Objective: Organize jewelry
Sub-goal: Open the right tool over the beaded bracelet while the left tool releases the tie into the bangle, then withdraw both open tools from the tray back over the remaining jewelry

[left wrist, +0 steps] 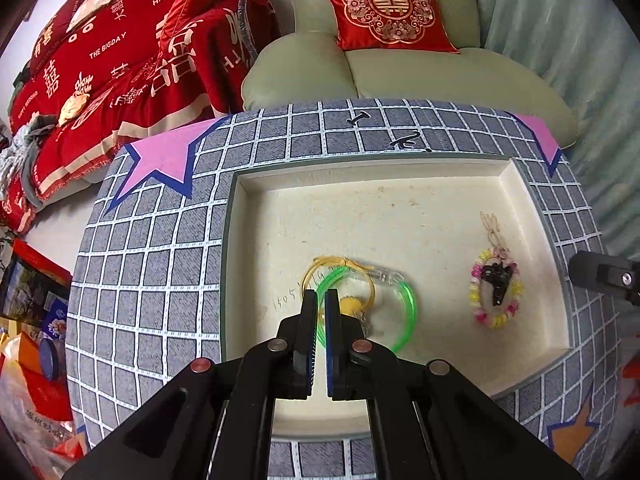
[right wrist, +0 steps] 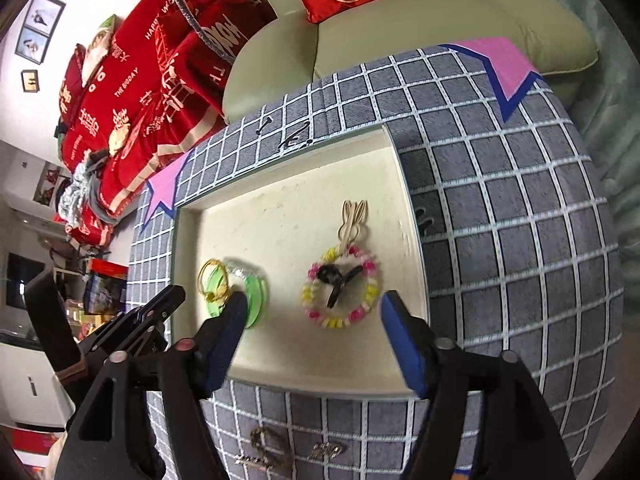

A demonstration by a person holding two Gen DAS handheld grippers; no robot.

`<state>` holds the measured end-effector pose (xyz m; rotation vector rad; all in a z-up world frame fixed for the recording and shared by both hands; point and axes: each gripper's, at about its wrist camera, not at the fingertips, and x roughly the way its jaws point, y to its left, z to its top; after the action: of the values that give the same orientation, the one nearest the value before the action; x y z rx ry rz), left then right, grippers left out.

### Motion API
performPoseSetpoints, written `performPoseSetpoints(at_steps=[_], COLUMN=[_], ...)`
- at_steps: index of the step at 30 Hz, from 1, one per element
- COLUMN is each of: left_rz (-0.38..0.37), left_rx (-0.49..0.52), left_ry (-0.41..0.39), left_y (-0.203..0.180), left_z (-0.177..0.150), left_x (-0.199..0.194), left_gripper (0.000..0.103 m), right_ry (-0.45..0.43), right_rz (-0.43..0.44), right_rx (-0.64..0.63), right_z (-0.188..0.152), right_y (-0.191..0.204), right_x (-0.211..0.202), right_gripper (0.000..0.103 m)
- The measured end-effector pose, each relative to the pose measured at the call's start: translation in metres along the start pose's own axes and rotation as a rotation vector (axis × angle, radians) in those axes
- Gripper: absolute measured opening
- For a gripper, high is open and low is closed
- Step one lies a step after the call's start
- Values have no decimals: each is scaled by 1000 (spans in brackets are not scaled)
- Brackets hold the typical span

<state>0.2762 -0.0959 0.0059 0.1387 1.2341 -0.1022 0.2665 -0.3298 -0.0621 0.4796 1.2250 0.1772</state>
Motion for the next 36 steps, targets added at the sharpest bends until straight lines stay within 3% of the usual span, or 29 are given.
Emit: performPoseSetpoints(at_steps=[2, 4, 15, 16, 17, 22, 29, 36], left_rz=[-4, -11, -56, -68, -76, -107, 36, -27], left_rx=[2, 0, 2, -4, -8, -39, 36, -5], left_ry=[2, 7, 4, 1, 3, 9, 14, 142], left_y=[1, 2, 6, 8, 8, 8, 3, 23], left_z=[-5, -10, -52, -56, -58, -79, -119, -168], left_x=[-6, -12, -53, -58, -61, -45, -6, 51], left_gripper=[12, 12, 13, 28, 103, 103, 103, 103], right_ry=[3, 2, 24, 25, 27, 45, 86, 152], right_rz=[4, 17, 23, 21, 20, 5, -69, -126], right_rx=[-1, 6, 53, 59, 64, 82, 87, 91], right_z=[-8, -17, -70, -74, -78, -100, -123, -150], right_y=[2, 2, -2, -3, -3, -6, -12, -18], right_x=[-4, -9, -21, -22, -23, -28, -28, -16], right_gripper=[77, 85, 86, 86, 86, 87, 87, 87])
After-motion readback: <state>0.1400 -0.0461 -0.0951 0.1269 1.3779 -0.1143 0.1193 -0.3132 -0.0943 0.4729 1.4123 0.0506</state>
